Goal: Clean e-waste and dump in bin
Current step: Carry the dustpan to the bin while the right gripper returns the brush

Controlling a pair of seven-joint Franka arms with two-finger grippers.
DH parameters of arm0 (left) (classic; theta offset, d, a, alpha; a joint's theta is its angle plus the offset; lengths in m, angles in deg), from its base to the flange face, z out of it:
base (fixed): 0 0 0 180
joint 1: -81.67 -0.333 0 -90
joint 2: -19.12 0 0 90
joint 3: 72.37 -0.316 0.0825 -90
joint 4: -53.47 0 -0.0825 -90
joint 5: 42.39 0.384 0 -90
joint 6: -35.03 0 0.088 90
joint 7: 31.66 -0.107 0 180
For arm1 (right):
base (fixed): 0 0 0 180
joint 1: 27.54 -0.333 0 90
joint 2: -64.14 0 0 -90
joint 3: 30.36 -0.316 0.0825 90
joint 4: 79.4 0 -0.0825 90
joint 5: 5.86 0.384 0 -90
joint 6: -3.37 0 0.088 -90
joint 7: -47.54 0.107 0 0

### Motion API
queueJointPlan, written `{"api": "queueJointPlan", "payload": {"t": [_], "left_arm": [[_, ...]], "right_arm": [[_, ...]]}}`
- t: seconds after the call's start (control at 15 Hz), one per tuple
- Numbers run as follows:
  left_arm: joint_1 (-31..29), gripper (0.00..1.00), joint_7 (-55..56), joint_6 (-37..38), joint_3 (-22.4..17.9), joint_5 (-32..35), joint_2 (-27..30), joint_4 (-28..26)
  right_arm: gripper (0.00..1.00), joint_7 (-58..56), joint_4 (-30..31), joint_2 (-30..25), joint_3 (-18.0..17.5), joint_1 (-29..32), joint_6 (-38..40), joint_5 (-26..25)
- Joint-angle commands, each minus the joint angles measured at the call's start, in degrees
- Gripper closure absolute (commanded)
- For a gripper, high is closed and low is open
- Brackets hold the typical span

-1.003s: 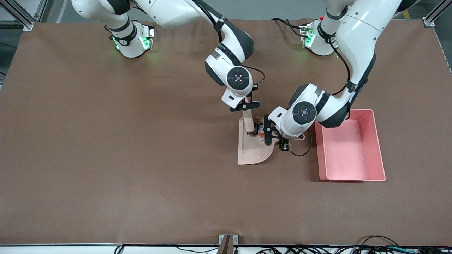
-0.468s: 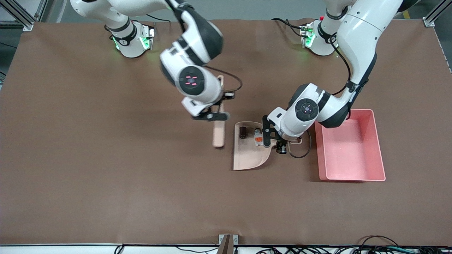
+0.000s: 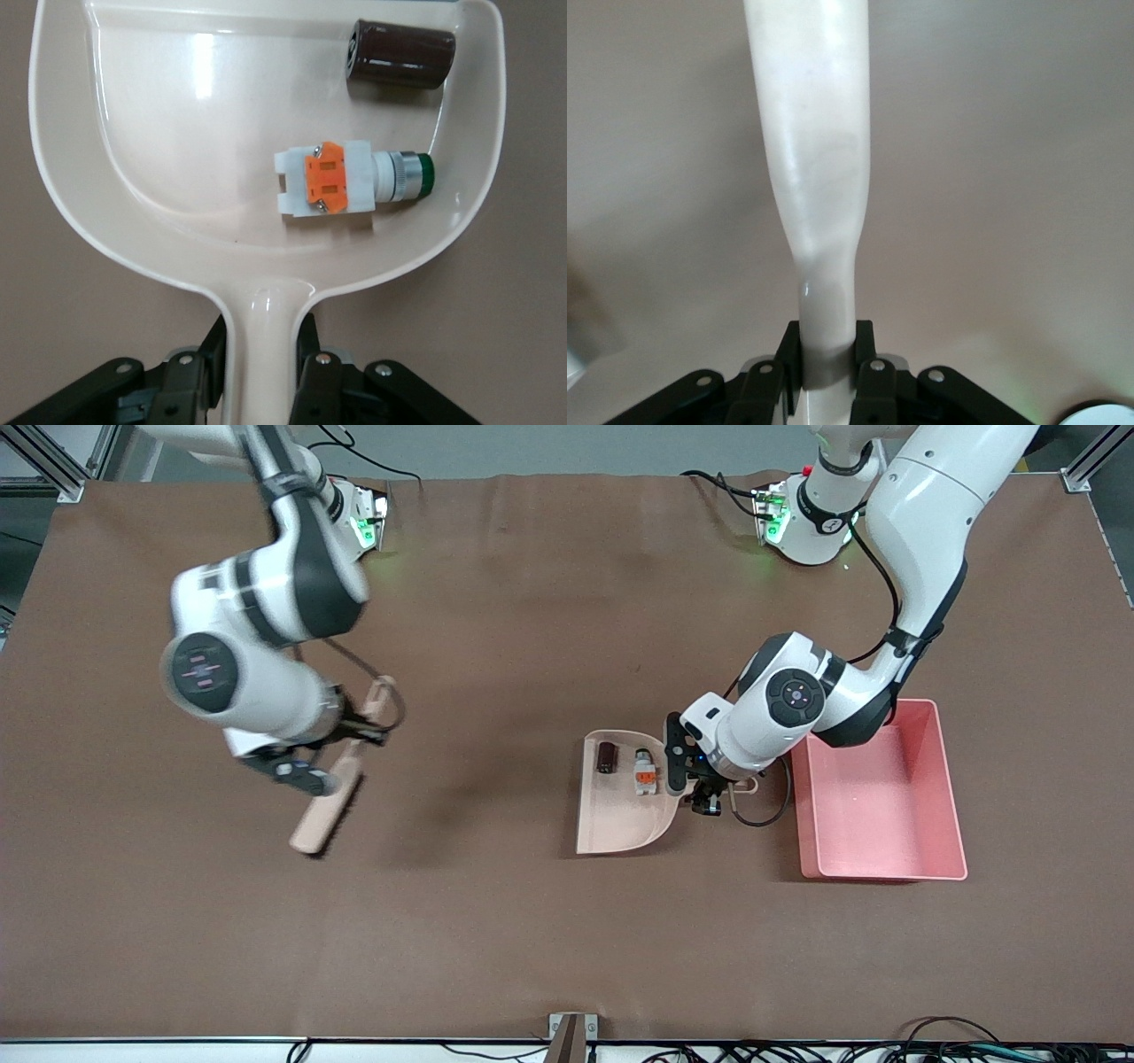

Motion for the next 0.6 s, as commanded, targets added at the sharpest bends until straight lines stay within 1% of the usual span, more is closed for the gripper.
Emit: {"api": "queueJointPlan", "payload": {"t": [0.0,0.07,0.13,0.2,0.4,0.47,0.53], "left_arm": [[-0.9,1.0,-0.9,-0.6,2.0,-2.0,0.0,0.7],[-0.9,1.0,-1.0,-0.6,2.1,-3.1,0.2,1.0],[-0.9,1.0,-1.0,-0.6,2.1,-3.3,0.5,1.4],[-1.0,1.0,-1.1,-0.4,2.1,-3.4,0.6,2.1],[-1.9,1.0,-0.9,1.0,2.5,-3.5,1.5,3.5],[-3.1,1.0,-0.8,1.9,3.3,-3.5,1.7,4.2],[-4.9,1.0,-0.8,2.9,4.8,-3.5,1.8,5.0]], "right_arm": [[1.0,-3.3,13.4,-6.4,-0.8,5.0,-6.9,-3.6],[1.0,-6.5,19.5,-8.8,-0.7,6.2,-12.1,-6.2],[1.0,-12.2,24.7,-10.6,-0.7,8.2,-16.9,-6.7],[1.0,-19.3,28.0,-12.1,-0.7,11.0,-18.9,-6.8],[1.0,-37.5,34.7,-16.8,-0.6,18.2,-19.4,-7.8],[1.0,-40.3,36.4,-17.9,-0.6,20.6,-19.5,-8.2],[1.0,-40.6,38.3,-19.0,-0.7,21.2,-20.2,-8.5]]}}
